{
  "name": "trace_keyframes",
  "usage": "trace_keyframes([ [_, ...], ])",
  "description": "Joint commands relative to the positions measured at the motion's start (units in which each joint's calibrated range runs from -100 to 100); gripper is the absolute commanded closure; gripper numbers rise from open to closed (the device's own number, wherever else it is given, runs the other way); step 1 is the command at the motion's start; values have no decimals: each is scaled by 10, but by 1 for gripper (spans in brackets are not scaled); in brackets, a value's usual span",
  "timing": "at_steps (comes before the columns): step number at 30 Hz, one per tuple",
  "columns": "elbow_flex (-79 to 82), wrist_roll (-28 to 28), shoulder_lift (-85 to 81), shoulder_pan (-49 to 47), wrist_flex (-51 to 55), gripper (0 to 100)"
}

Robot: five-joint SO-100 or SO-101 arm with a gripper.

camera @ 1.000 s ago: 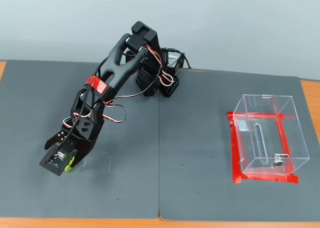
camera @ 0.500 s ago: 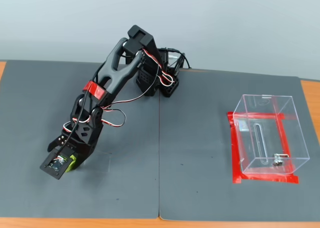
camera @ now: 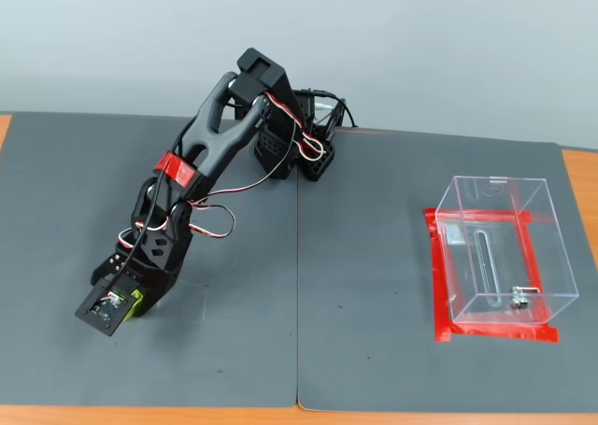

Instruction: Pick the green lego block and place it into the transparent box

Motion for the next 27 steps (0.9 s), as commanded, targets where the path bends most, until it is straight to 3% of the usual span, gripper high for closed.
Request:
trace_keyframes([
  [1,-28,-2,-9,-1,-1,77],
  [13,-28,-1,-9,-2,-1,91],
  [27,-24,2,-100,-33,45,91],
])
